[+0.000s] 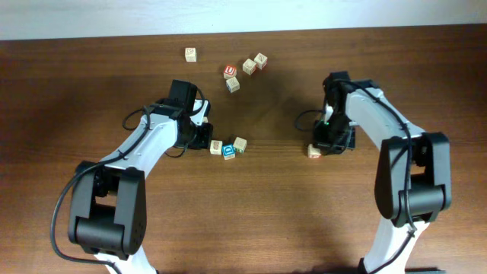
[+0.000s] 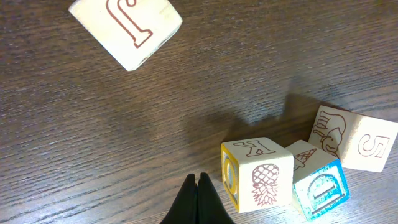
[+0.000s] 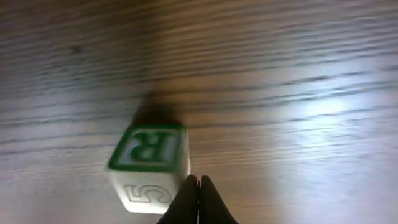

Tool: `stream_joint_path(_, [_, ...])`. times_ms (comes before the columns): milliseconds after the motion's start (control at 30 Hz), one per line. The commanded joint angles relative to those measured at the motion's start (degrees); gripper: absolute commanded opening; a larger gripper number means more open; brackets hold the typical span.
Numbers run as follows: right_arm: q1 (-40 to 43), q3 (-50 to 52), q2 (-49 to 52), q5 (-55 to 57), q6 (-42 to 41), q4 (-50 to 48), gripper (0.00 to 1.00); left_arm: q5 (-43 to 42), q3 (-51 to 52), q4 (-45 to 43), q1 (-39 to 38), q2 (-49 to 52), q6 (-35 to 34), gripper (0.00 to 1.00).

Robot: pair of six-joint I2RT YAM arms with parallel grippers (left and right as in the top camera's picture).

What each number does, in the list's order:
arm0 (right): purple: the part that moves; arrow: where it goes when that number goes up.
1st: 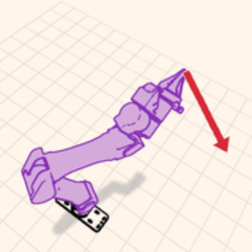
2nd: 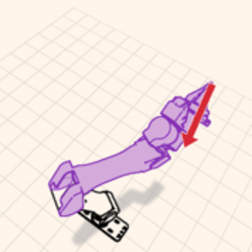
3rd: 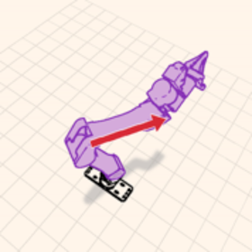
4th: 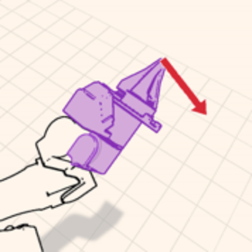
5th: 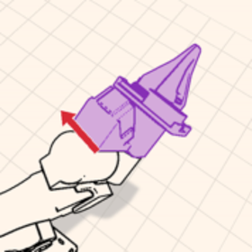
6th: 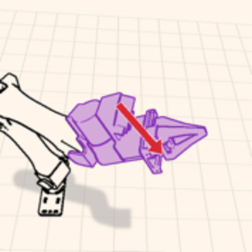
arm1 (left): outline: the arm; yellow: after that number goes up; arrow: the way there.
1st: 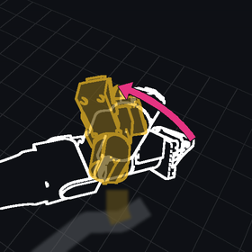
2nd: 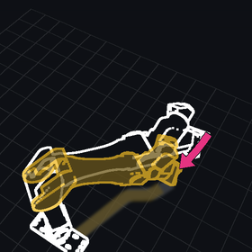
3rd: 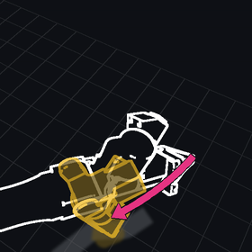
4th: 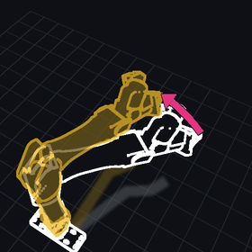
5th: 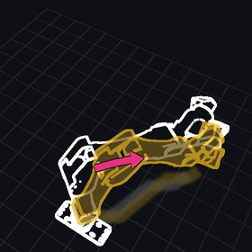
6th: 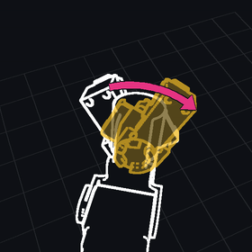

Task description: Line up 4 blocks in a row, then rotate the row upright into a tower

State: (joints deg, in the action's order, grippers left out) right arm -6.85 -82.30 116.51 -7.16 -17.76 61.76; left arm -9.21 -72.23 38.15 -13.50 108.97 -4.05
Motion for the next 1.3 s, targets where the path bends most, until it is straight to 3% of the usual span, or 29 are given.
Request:
stream_joint_path(0, [-4.2, 0.3, 0.2, -4.6, 0.4, -3.0, 0.05, -0.6, -0.8, 0.1, 0.1, -0.2, 0.6, 0.0])
stream_joint_path(200, [-9.4, 0.3, 0.2, -6.6, -0.7, -12.0, 0.06, -0.6, -0.8, 0.1, 0.1, -0.2, 0.6, 0.0])
stream_joint_path(467, [-13.2, 0.2, 0.2, -13.3, -0.5, -16.3, 0.06, -1.1, -0.8, 0.2, 0.1, -0.2, 0.6, 0.0])
stream_joint_path(767, [-18.3, 0.2, 1.0, -11.9, -14.1, -21.5, 0.05, -1.0, -0.8, 0.3, 0.1, -0.2, 0.6, 0.0])
stream_joint_path(1100, [-18.4, -9.2, 1.0, -14.7, -3.6, -20.0, 0.09, -1.0, -1.9, -0.3, 0.3, -0.2, -0.2, 0.0])
stream_joint_path(1167, [-18.5, -9.2, 1.2, -14.7, -3.6, -21.1, 0.1, -1.0, -3.5, -0.4, 0.7, -0.2, -1.3, 0.05])
stream_joint_path(1267, [-20.9, -9.2, 2.3, -14.6, -4.2, -20.6, 0.09, -1.0, -5.4, -0.4, 1.9, -0.2, -1.7, 0.3])
